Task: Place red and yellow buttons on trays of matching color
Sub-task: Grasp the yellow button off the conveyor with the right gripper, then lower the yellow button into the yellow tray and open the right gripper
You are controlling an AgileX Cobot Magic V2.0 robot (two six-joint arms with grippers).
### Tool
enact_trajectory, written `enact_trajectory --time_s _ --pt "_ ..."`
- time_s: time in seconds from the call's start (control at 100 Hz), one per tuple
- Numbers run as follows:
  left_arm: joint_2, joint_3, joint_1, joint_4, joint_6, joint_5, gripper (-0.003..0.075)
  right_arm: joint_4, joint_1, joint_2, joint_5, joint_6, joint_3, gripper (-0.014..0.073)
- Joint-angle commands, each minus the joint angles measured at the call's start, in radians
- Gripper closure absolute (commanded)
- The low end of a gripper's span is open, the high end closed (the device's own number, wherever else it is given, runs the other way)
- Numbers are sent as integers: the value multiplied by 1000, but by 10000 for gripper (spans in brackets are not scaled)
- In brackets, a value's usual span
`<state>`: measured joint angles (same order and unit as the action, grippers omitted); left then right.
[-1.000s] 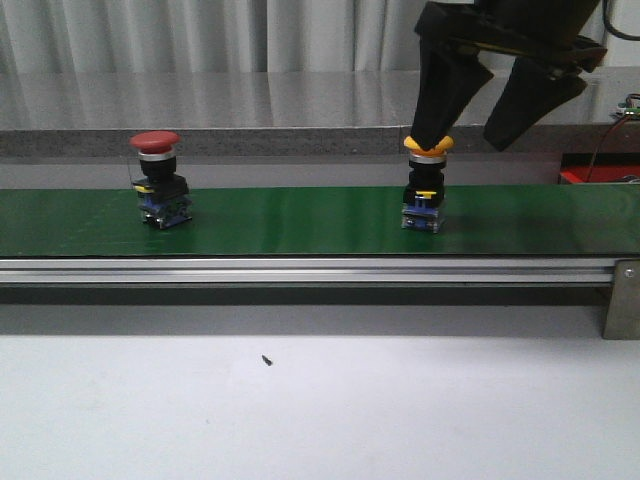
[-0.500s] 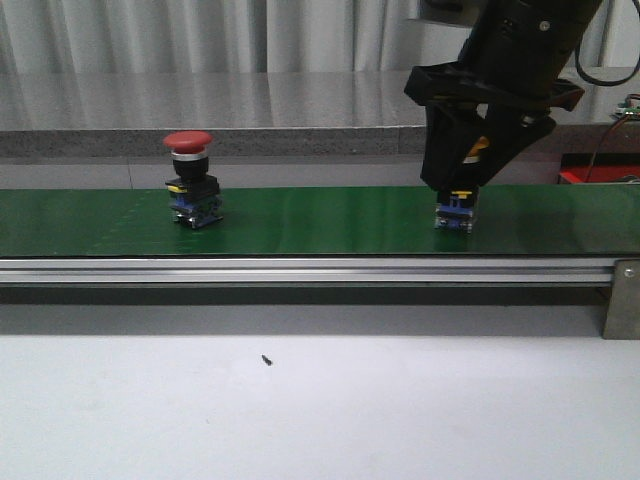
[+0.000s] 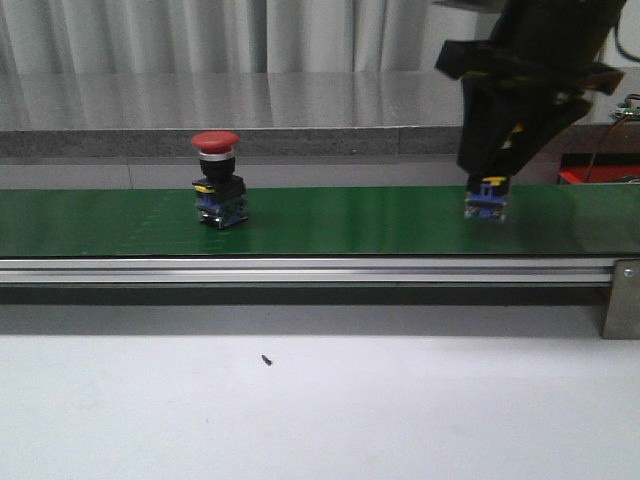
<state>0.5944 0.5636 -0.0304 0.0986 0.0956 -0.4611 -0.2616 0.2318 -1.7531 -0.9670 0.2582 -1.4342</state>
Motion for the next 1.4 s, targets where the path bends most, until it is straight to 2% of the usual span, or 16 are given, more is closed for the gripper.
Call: enact_trajectory --time_s 0.0,0.21,0.45,0.62,1.1,1.39 --pt "-1 27 -4 3 1 61 740 12 -48 108 -29 -1 -27 337" --pt "-1 27 -4 3 1 59 740 15 -233 278 -37 -1 92 337" --pt "-1 27 -4 3 1 55 740 12 -539 375 4 -1 270 337" --pt "-1 27 -4 3 1 55 740 12 -674 369 134 -1 336 337" --pt "-1 27 -4 3 1 54 740 -54 -678 142 206 -1 340 337" --pt "-1 27 -4 3 1 53 740 -54 -652 93 238 3 350 335"
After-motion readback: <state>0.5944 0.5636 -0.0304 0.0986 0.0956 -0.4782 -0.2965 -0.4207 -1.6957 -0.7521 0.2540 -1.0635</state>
